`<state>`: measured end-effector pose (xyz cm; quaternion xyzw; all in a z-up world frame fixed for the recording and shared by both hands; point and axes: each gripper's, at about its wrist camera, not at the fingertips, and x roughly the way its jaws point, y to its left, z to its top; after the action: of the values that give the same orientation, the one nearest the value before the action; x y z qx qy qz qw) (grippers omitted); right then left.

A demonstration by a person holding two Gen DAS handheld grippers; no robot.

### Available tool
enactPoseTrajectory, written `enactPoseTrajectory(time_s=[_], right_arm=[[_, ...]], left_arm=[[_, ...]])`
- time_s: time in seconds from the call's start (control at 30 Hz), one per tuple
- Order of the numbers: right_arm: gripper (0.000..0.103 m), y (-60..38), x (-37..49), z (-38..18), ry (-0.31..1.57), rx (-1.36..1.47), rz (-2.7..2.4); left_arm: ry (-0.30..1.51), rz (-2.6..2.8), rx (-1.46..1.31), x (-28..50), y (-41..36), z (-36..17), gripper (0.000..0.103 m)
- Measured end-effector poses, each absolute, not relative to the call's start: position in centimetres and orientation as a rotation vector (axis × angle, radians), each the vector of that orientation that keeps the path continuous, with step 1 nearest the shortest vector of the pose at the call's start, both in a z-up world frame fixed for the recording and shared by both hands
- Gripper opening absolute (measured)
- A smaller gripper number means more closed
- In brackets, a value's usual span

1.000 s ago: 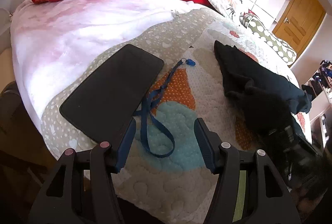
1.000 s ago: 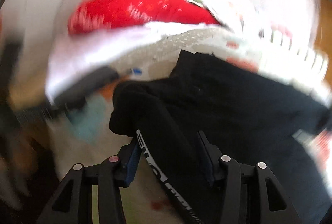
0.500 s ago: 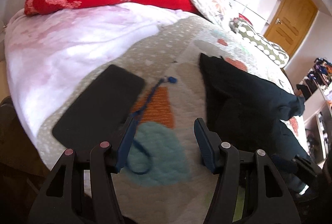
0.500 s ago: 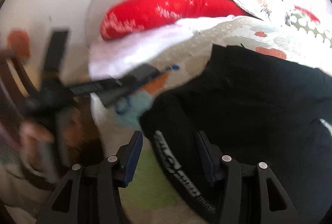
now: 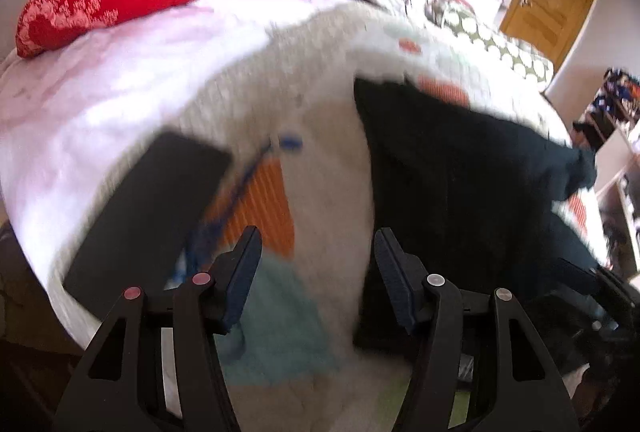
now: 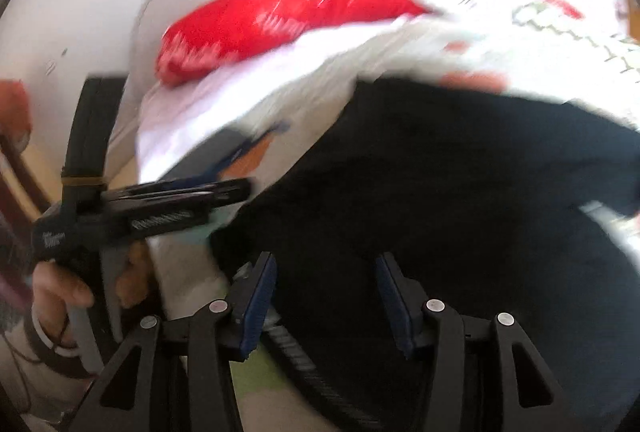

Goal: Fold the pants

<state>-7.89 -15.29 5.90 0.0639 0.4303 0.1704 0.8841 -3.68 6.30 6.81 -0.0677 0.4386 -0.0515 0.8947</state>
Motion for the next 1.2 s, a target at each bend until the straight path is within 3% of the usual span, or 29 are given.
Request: enactPoseTrajectory(time_s=[0.03,0.1,0.4,0.6,0.67,0.7,0.73,0.8,0.93,1.07,1.2], right_arm=[[0.051,-16.4,-8.0,6.3,0.881,0.152,0.332],[0.051,-19.3,-8.0,6.4,0.871,0.213,0.269],[0.051,-26.3,-11.5,5.4,0.865,0.346,0.083],[0.051,-30.7,-13.2,4.8,0.877,0.402,0.007],[0.051,-31.7,-13.8,4.9,0.867,0.427,-0.013],[0.051,-32.0,-13.9,5.0,0.857,0.436,-0.026],[0.051,-32.4,-14.2,5.3,0.840,0.450,-0.039],[0.051,-33.1,-14.5,5.9,0.811,0.476,-0.054],[0.051,-34.2,-15.5,6.9,0.764,0.512,-0.094],[0.051,-36.1,-17.4,8.5,0.705,0.555,-0.148],[0.051,-38.1,-19.9,9.9,0.657,0.566,-0.210]], left_arm=[[0.898,-0.118,-0.145,-3.0,6.3,7.3,0.082],[0.887,-0.171,-0.149,0.0,5.6,7.8,0.093],[1.023,-0.129,-0.038,12.2,2.1,3.4,0.093],[1.029,-0.190,-0.012,14.9,0.0,2.2,0.093],[1.006,-0.211,0.036,14.8,-1.2,2.3,0.071],[1.002,-0.243,0.057,14.5,-1.9,2.5,0.042],[0.989,-0.271,0.071,14.0,-2.6,3.0,0.021],[0.919,-0.297,0.115,12.0,-3.8,4.9,0.008],[0.806,-0.441,0.065,6.4,-4.2,9.5,0.006],[0.648,-0.686,0.126,-3.9,-5.0,13.5,0.006],[0.588,-0.935,0.191,-14.4,-4.2,12.6,0.006]])
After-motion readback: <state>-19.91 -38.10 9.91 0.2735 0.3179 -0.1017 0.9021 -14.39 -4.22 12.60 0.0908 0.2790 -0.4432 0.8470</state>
